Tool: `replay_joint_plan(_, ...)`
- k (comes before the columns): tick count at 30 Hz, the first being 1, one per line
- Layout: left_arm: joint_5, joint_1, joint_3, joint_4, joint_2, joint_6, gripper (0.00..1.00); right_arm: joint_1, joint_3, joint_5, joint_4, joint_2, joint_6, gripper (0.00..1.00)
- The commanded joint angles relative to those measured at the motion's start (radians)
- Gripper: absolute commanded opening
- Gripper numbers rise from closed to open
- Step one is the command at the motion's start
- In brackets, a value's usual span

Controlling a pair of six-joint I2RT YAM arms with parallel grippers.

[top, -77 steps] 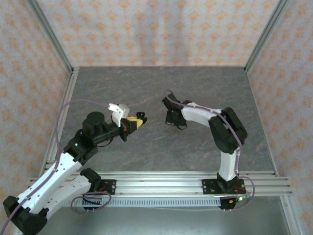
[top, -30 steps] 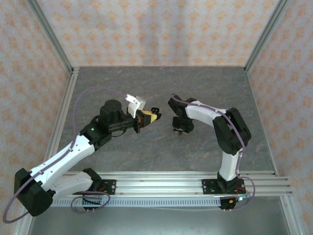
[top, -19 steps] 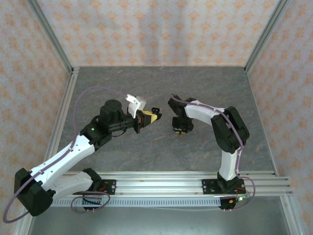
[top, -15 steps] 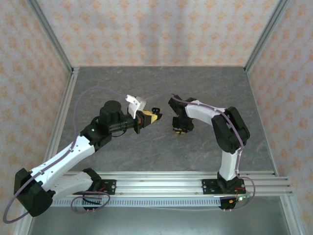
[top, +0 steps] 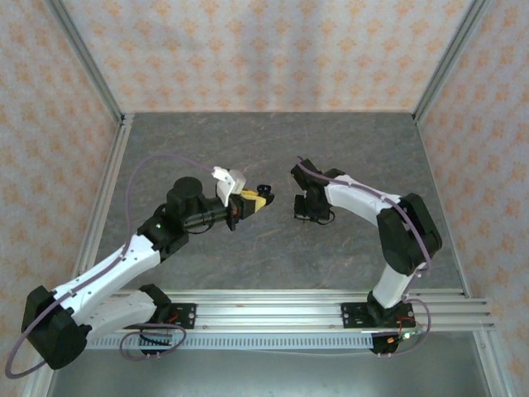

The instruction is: Insert wireless bluetooth earbuds into charging case

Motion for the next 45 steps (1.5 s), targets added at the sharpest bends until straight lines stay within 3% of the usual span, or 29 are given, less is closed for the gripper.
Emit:
replay_joint_plan(1,0.034,-0.008,0.063,-0.102,0.037,0.039,0.0,0.0,0.0,-0.009,-0.071,0.067,-0.011,0.11)
replay_joint_plan(6,0.057,-0.009,0.054,-0.076,0.058,0.005,0.0,0.0,-0.008,-0.023,-0.081,0.09,-0.004,0.16)
replay_joint_plan(12,0.039,-0.011,0.046,-0.085,0.037,0.017,0.0,-0.001,0.023,0.0,-0.128,0.065,-0.007,0.32)
replay_joint_plan(29,0.021,-0.011,0.025,-0.109,-0.003,0.03,0.0,-0.005,0.118,0.006,-0.182,0.156,-0.065,0.34)
replay_joint_plan(37,0.019,-0.011,0.026,-0.111,-0.011,0.027,0.0,-0.008,0.128,0.001,-0.192,0.202,-0.088,0.3)
replay_joint_plan(45,0.067,-0.011,-0.006,-0.038,0.008,0.034,0.0,-0.01,0.138,-0.018,-0.19,0.199,-0.092,0.15)
